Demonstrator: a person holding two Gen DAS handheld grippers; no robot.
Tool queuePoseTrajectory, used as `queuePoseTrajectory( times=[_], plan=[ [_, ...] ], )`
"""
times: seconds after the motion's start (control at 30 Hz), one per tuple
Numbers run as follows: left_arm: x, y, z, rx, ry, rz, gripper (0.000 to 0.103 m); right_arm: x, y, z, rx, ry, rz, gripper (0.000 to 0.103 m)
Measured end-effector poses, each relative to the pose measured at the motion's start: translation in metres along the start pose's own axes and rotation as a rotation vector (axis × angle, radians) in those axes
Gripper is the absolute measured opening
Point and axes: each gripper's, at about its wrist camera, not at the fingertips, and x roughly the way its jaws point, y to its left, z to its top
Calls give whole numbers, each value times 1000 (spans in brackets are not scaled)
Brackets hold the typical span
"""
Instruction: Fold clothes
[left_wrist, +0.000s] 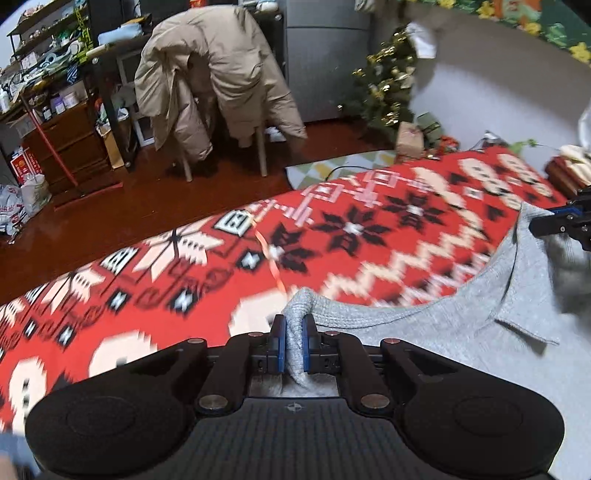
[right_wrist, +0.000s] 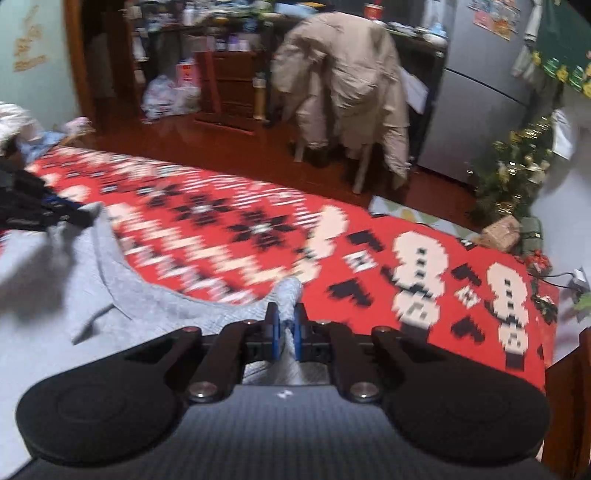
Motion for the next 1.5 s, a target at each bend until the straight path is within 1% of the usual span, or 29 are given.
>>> queuePoseTrajectory(
  times=[0.03, 0.2, 0.3, 0.33, 0.37, 0.4, 0.43, 0.47, 0.5, 0.53, 0.57, 0.6, 0.67, 0.73, 0.8, 0.9, 0.97, 1.07, 1.17, 1.2, 1.23, 1.27, 1.37, 1.43, 1.5],
  plan=[
    [10, 2, 6, -2, 4, 4, 9, 16, -8, 5, 14, 0, -17, 8],
    [29, 2, 24, 42, -11, 40, 9, 60, -24, 24, 20, -7, -47, 7],
    [40, 6, 26, 34, 6, 29, 9, 75, -26, 27, 14, -6, -47, 8],
    [40, 7, 26, 32, -1, 20, 9, 79, -28, 27, 22, 1, -42, 8],
    [40, 9, 26, 21, 1, 11, 11, 82, -29, 25, 24, 9, -32, 10],
    [40, 13, 28, -1, 11, -11, 15, 81, -32, 23, 39, 9, -24, 14],
    [38, 18, 28, -20, 22, -32, 18, 80, -35, 22, 54, 8, -16, 28],
    [36, 22, 29, -39, 32, -52, 28, 76, -39, 22, 83, 7, -1, 37],
    [33, 27, 29, -53, 40, -72, 36, 68, -45, 22, 112, -5, 29, 48],
    [29, 31, 30, -66, 46, -91, 37, 59, -51, 22, 140, -18, 60, 53],
    [23, 36, 29, -77, 43, -99, 38, 49, -55, 23, 158, -30, 76, 55],
    [15, 41, 28, -89, 38, -97, 41, 37, -61, 24, 175, -39, 83, 58],
    [-6, 54, 24, -121, 17, -96, 45, 10, -73, 22, 196, -61, 84, 60],
    [-25, 67, 16, -159, 5, -80, 45, -16, -88, 13, 229, -52, 53, 61],
    [-42, 74, -1, -174, 12, -54, 45, -40, -102, -1, 267, -33, 23, 61],
    [-67, 84, -26, -197, 24, -15, 45, -62, -115, -40, 307, 34, -33, 60],
    [-74, 88, -45, -208, 54, 13, 45, -70, -117, -67, 307, 69, -56, 59],
    [-86, 94, -74, -227, 98, 55, 45, -72, -119, -102, 313, 104, -98, 58],
    [-89, 105, -90, -283, 108, 67, 45, -67, -118, -121, 324, 107, -130, 52],
    [-90, 106, -94, -295, 105, 70, 45, -66, -117, -124, 324, 105, -143, 43],
    [-91, 108, -98, -306, 103, 73, 45, -65, -115, -124, 313, 102, -157, 14],
    [-91, 109, -100, -312, 106, 76, 45, -65, -113, -125, 302, 99, -170, 0],
    [-90, 113, -106, -324, 110, 83, 45, -64, -107, -126, 267, 88, -212, 0],
    [-91, 114, -108, -321, 112, 97, 44, -70, -108, -120, 245, 54, -274, 0],
    [-91, 115, -109, -316, 107, 102, 42, -81, -116, -119, 267, 11, -345, 0]
  ],
)
